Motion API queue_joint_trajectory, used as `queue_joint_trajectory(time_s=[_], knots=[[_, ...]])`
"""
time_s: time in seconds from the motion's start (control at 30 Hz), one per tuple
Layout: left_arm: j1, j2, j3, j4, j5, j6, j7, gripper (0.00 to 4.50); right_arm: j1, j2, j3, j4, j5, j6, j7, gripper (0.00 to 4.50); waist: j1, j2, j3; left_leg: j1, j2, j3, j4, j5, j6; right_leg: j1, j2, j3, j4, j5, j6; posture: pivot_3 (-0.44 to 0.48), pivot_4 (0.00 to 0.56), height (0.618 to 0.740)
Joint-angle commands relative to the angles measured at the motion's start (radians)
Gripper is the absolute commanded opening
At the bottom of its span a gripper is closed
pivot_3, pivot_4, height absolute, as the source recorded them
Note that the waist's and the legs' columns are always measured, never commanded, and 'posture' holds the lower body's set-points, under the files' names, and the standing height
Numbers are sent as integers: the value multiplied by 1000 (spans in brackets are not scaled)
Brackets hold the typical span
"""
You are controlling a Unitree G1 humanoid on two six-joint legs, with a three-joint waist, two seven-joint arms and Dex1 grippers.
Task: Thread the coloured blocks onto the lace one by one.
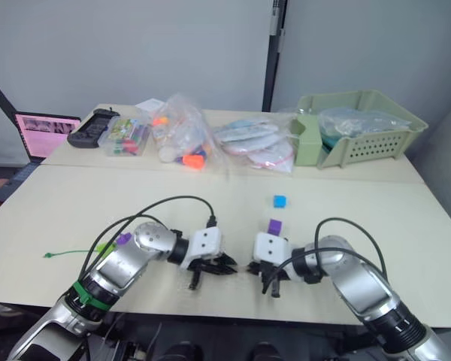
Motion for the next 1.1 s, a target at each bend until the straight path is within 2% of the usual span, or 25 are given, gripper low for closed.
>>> queue_joint_trajectory(time_s=[0.03,0.27,0.47,0.57,0.63,0.7,0.9,0.97,1.1], knots=[[-23,-3,11,-9,5,-14,-3,39,-11,2,-12,-28,-1,5,-8,0,0,0,0,0,0,0,0,0,0,0,0,0,0,0,0,0,150,740],[-35,-3,16,8,10,-19,-5,39,1,27,-37,-52,34,52,-33,0,0,0,0,0,0,0,0,0,0,0,0,0,0,0,0,0,150,740],[-33,10,20,-4,8,-13,-13,0,100,41,-144,-169,101,170,-116,1996,4,0,0,-1,0,-1,0,0,0,0,0,0,0,0,0,0,150,740],[-24,27,24,-18,7,-7,-16,0,196,56,-266,-265,150,255,-197,3022,4,0,0,-1,-1,-1,0,0,0,0,-1,0,0,0,0,0,150,740],[-19,38,28,-22,7,-6,-15,0,259,123,-346,-334,185,316,-289,3708,3,0,0,-1,-1,-1,0,0,0,0,-1,0,0,0,0,0,150,740],[-12,49,34,-29,5,-1,-14,0,320,255,-418,-391,204,366,-429,4406,1,0,0,-1,0,-2,0,0,0,0,0,0,0,0,0,0,150,740],[2,71,48,-38,2,2,-17,0,386,500,-428,-352,71,320,-759,4459,-2,1,0,0,0,-2,0,0,0,-1,0,1,1,0,0,0,150,740],[3,73,49,-38,2,2,-17,0,386,542,-420,-336,44,302,-814,4459,-3,1,0,0,0,-1,0,0,0,-1,0,1,1,0,0,0,150,740],[-5,76,53,-29,5,-1,-14,0,354,670,-346,-250,-57,198,-988,4459,-3,1,0,0,0,0,0,0,0,-1,0,1,1,0,0,0,150,740]])
